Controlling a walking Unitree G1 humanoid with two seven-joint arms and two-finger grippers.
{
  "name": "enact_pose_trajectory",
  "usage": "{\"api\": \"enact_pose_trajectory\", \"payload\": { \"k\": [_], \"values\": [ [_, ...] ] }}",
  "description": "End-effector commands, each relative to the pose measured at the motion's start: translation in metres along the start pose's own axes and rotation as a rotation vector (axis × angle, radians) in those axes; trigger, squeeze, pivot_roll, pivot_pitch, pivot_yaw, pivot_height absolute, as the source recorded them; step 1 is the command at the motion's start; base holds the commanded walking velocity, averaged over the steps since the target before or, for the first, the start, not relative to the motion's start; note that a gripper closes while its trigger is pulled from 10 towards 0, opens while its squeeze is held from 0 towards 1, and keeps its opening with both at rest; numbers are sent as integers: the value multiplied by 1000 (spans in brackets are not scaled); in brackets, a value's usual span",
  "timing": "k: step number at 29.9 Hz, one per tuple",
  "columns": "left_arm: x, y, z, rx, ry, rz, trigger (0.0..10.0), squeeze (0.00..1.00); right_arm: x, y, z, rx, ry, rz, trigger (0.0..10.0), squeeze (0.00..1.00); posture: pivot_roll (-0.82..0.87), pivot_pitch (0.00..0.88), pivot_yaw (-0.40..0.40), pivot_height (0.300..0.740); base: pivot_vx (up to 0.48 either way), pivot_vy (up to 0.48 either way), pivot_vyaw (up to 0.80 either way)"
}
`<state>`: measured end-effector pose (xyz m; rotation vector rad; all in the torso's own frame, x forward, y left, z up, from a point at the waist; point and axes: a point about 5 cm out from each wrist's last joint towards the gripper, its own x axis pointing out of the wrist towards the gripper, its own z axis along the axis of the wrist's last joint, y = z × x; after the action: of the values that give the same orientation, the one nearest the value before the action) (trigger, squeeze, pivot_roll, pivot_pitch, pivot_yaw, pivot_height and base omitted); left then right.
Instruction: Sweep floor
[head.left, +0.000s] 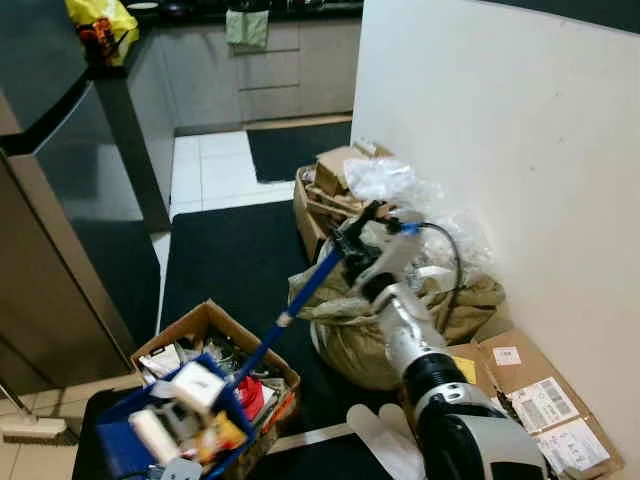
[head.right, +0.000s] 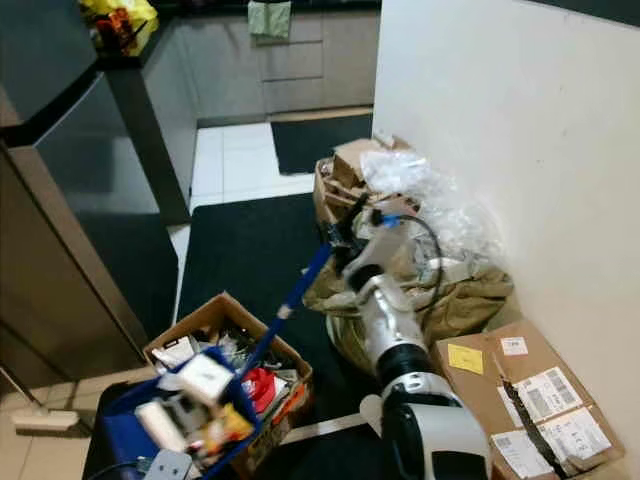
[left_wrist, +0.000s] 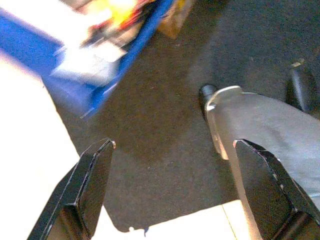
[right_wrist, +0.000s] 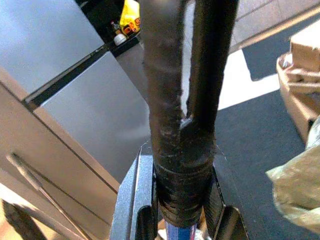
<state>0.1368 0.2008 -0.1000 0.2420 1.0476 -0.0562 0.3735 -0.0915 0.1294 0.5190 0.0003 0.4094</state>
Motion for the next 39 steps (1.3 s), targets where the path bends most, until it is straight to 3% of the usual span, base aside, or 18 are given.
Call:
{"api": "enact_pose_trajectory", "payload": {
  "k": [1, 17, 30, 39],
  "values": [
    [1, -2, 3, 5, -6, -7, 10000, 0, 0, -7, 11, 34, -49, -38, 10000, 0, -14, 0, -1, 740, 326, 0, 0],
    [1, -5, 3, 5, -8, -14, 10000, 0, 5, -2, 20, 51, -73, -43, 10000, 0, -13, 0, -6, 740, 333, 0, 0],
    [1, -6, 2, 11, -7, -15, 10000, 0, 8, -7, 34, -66, -111, -162, 10000, 0, -14, 0, -10, 740, 337, 0, 0],
    [1, -4, 2, 20, -6, 6, 10000, 0, 10, 3, 31, -226, -125, -247, 10000, 0, -16, 0, -10, 740, 37, 0, 0]
  ]
}}
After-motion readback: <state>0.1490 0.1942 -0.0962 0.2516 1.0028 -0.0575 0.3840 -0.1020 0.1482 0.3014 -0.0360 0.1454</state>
